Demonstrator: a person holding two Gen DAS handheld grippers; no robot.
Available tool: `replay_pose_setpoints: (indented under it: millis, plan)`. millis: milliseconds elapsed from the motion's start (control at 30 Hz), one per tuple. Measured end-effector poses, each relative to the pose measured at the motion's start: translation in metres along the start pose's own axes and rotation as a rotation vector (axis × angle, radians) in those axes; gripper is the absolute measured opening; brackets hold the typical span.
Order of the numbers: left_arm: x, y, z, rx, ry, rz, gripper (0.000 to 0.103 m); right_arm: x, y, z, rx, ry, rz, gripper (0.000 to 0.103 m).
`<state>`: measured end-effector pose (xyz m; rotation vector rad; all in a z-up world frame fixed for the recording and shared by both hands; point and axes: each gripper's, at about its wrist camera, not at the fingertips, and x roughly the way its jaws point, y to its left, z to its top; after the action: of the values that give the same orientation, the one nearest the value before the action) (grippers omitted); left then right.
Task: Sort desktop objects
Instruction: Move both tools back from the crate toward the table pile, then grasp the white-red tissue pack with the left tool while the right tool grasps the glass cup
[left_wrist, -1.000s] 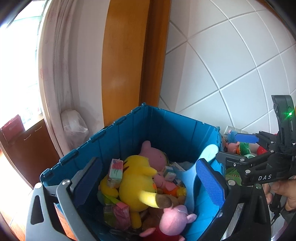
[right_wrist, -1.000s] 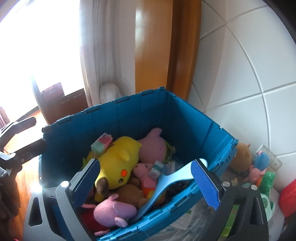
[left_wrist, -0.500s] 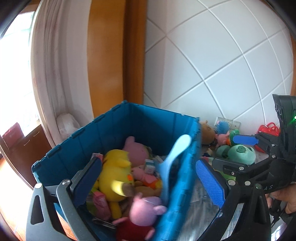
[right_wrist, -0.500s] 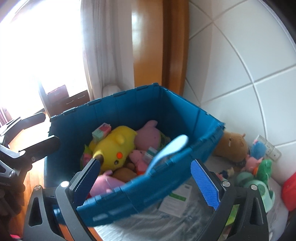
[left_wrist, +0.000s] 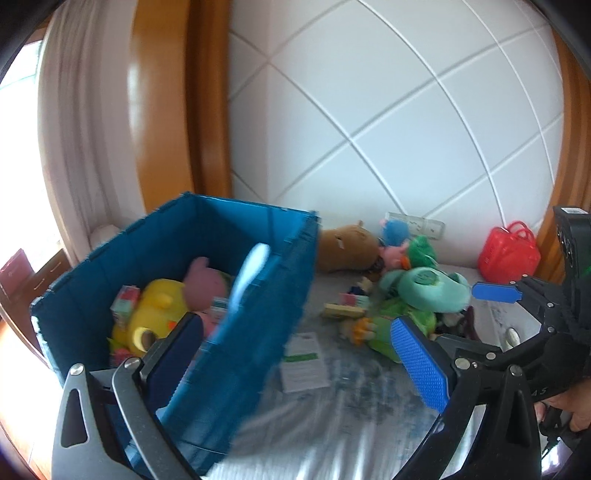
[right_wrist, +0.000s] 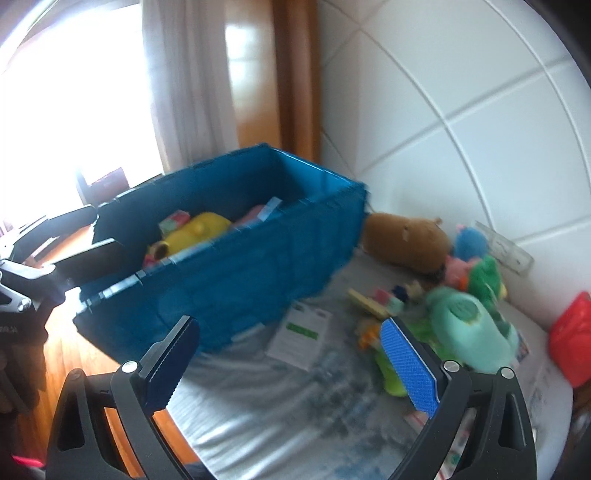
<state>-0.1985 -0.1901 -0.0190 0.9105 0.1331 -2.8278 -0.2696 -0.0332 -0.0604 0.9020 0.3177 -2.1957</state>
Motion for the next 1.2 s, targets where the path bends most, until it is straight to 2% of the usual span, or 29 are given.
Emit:
replay_pose_setpoints:
  millis: [167, 367, 600, 867, 967, 1200]
  plan:
    - [0.025, -0.063, -0.017, 0.046, 0.033, -0.070, 0.103, -0.026, -0.066, -0.051, 0.074, 0.020, -0.054, 0.100]
    - [0.076, -0.139, -0.041, 0.127, 0.103, -0.179, 0.103, -0.056, -0.131, -0.108, 0.181, 0.056, -0.143, 0.100]
    - [0.158, -0.223, -0.077, 0.196, 0.207, -0.303, 0.103, -0.083, -0.193, -0.163, 0.296, 0.109, -0.250, 0.100]
    - [0.257, -0.291, -0.122, 0.259, 0.321, -0.383, 0.103, -0.091, -0.256, -0.230, 0.438, 0.205, -0.341, 0.100]
    - [0.288, -0.309, -0.135, 0.281, 0.348, -0.390, 0.103, -0.090, -0.273, -0.250, 0.468, 0.231, -0.378, 0.100]
    - [0.366, -0.327, -0.168, 0.273, 0.451, -0.334, 0.103, -0.075, -0.314, -0.296, 0.563, 0.304, -0.416, 0.100]
